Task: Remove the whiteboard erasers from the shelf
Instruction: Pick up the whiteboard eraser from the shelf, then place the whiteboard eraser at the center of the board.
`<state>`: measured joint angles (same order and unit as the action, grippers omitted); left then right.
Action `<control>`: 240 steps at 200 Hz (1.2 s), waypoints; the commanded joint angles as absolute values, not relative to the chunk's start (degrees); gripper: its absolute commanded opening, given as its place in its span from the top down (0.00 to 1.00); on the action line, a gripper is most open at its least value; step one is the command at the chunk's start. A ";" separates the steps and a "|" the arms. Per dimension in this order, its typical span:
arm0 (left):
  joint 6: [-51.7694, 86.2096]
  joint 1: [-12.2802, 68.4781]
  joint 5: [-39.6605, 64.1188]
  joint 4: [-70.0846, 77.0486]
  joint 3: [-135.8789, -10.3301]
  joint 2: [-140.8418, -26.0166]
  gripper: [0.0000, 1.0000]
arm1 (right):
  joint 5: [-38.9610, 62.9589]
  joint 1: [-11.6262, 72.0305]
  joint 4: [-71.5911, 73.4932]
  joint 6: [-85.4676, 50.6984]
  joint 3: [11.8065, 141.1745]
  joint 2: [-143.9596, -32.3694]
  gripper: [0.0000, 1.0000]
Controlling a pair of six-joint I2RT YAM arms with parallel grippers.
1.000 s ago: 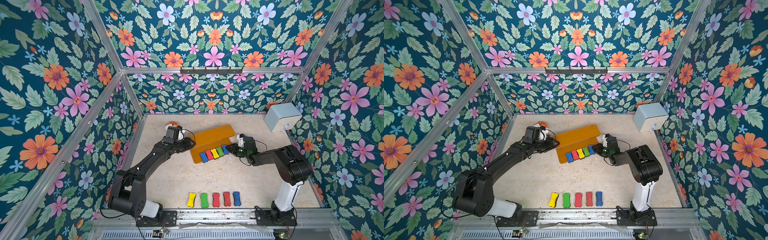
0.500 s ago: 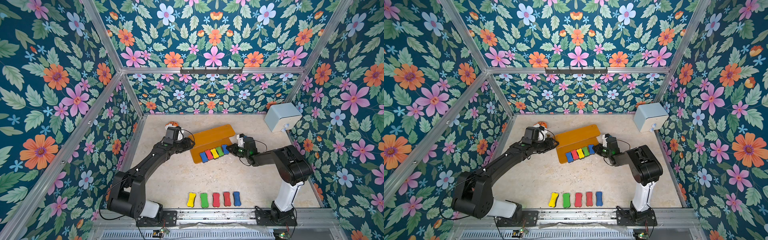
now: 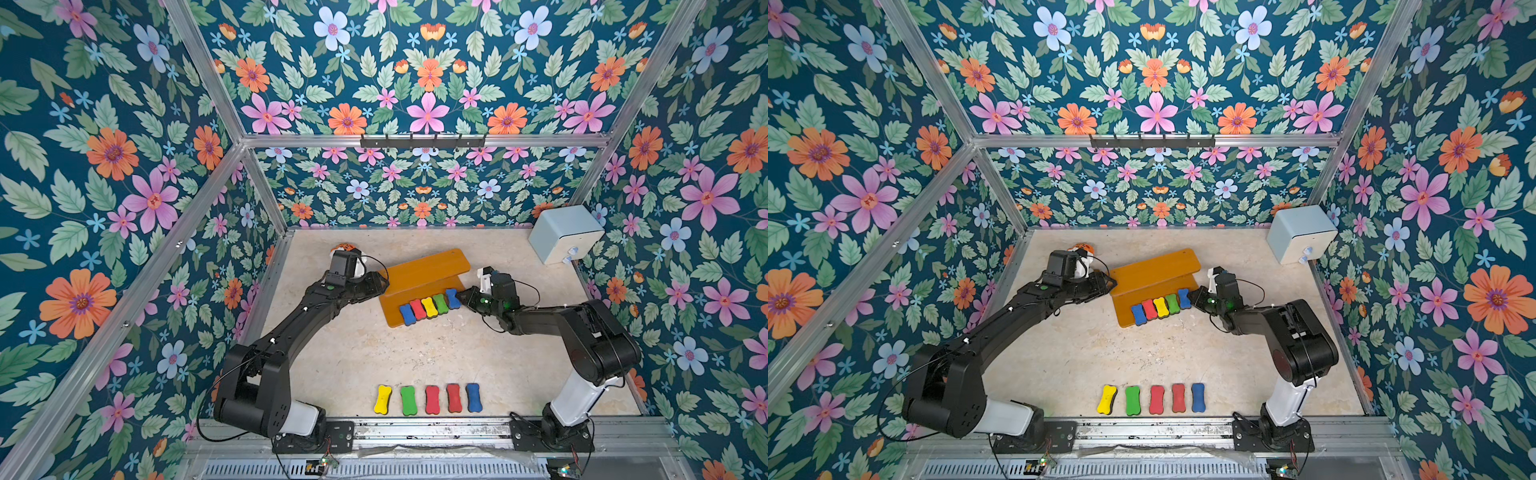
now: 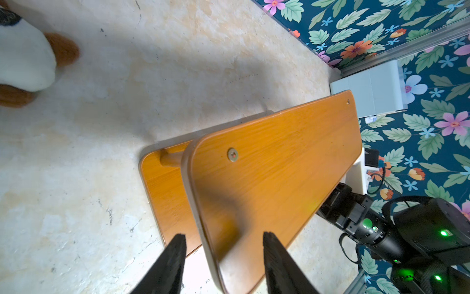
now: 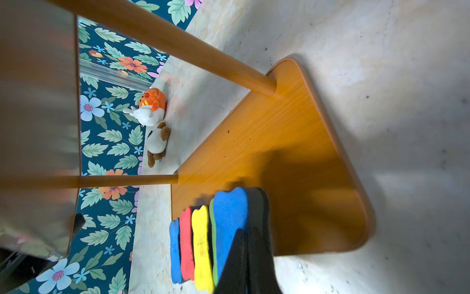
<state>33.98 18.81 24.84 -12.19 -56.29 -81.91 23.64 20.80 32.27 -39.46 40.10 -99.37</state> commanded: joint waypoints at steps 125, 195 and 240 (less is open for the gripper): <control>34.50 18.79 24.96 -10.02 -54.89 -81.84 0.45 | 8.53 29.89 11.13 -46.08 20.33 -65.43 0.93; 34.42 18.75 23.91 -10.50 -54.01 -80.80 0.44 | 4.92 39.36 11.00 -53.47 13.57 -60.98 0.93; 34.45 18.77 23.54 -10.68 -53.69 -80.65 0.44 | 1.60 40.76 7.08 -54.73 11.39 -56.08 0.93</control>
<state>34.54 18.81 24.03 -10.98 -53.71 -80.77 4.56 40.47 9.15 -52.88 12.27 -58.02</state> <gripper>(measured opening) 0.564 0.070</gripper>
